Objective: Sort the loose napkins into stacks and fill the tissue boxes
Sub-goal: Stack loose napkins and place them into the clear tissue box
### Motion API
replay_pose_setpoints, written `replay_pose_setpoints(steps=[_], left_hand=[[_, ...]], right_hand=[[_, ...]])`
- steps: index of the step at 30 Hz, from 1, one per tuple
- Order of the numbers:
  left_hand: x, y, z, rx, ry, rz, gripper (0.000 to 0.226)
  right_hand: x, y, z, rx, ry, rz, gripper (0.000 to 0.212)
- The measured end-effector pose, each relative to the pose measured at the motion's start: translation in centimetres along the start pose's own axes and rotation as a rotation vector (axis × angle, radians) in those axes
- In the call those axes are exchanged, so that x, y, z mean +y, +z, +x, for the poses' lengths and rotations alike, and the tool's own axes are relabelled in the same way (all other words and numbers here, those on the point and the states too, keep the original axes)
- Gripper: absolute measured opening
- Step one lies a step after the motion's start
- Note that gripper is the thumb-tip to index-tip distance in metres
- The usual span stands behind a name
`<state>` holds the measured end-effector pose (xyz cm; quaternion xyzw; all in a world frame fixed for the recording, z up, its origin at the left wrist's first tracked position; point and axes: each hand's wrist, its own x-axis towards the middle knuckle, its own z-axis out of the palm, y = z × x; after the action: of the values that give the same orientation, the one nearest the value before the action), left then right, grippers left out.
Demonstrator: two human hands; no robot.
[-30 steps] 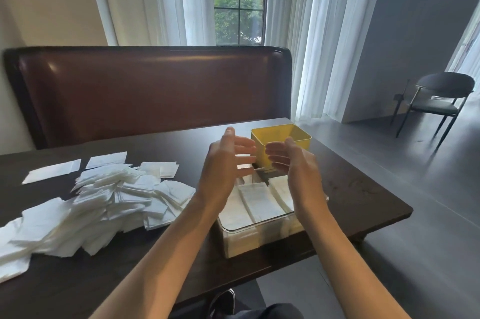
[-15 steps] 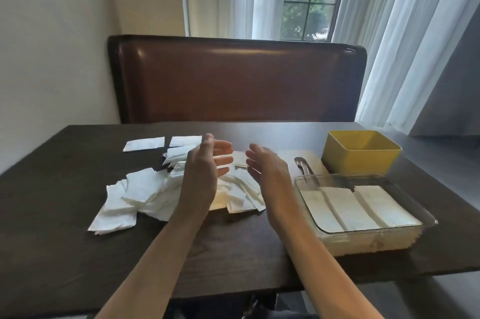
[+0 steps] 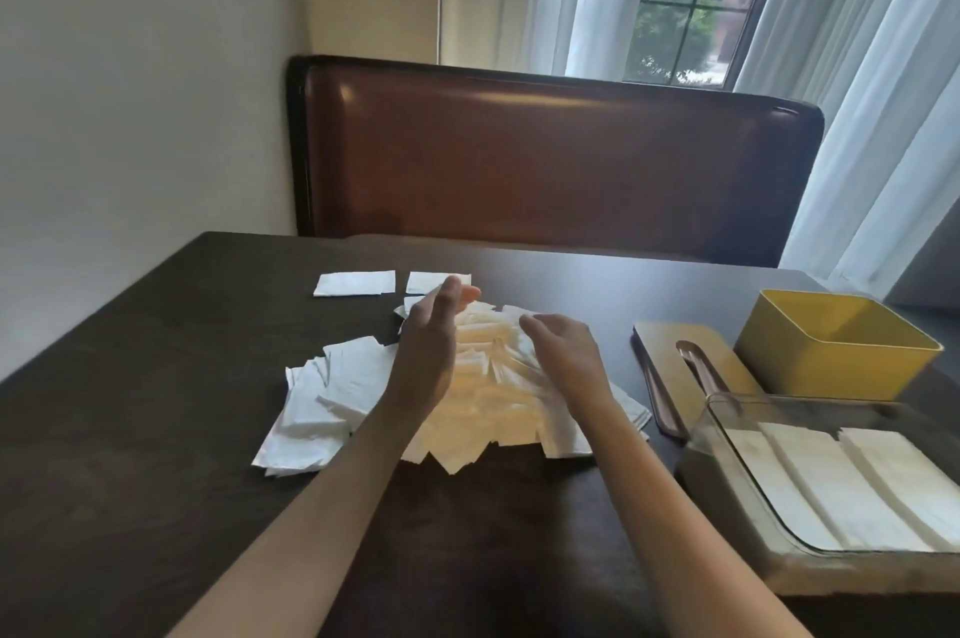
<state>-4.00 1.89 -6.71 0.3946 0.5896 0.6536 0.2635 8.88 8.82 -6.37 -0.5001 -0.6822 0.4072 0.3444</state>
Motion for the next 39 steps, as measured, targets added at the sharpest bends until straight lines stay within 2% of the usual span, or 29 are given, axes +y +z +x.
replay_pose_setpoints(steps=[6,9,14,18,22,25,28,32,35,37,39], left_hand=[[-0.4,-1.6,3.0,0.055,0.051,0.05,0.07],[-1.2,-2.4,4.4,0.042,0.0,0.055,0.072],[-3.0,-3.5,6.6,-0.011,-0.116,0.035,0.074],[-4.8,-3.6,6.9,-0.023,-0.221,-0.08,0.069],[-5.6,-3.5,6.7,0.059,-0.206,-0.191,0.064],[-5.5,-3.6,6.6,0.086,-0.163,-0.281,0.062],[-4.9,-3.7,6.2,0.125,-0.126,-0.389,0.056],[-4.5,-3.9,6.1,0.207,0.009,-0.293,0.044],[-4.8,-4.1,6.1,0.248,0.083,-0.159,0.047],[-4.8,-4.3,6.1,0.219,0.116,-0.132,0.05],[-4.3,-4.5,6.3,0.122,0.107,-0.18,0.052]], right_hand=[[-1.5,1.7,3.5,-0.033,-0.076,-0.011,0.032],[-2.0,2.7,5.3,-0.088,-0.04,-0.039,0.043],[-2.7,4.5,7.4,-0.299,-0.002,-0.161,0.034],[-2.9,5.2,8.1,-0.449,0.024,-0.259,0.039],[-1.6,5.5,8.5,-0.336,0.09,-0.146,0.033],[-0.2,5.7,8.8,-0.196,0.048,0.067,0.026],[-0.2,5.3,8.7,-0.14,0.009,0.219,0.014],[-1.1,3.6,9.2,-0.167,-0.052,0.316,0.017],[-2.3,2.4,9.3,-0.275,-0.093,0.448,0.034],[-3.3,2.2,9.4,-0.362,-0.12,0.533,0.047],[-4.2,2.7,9.3,-0.425,-0.155,0.561,0.051]])
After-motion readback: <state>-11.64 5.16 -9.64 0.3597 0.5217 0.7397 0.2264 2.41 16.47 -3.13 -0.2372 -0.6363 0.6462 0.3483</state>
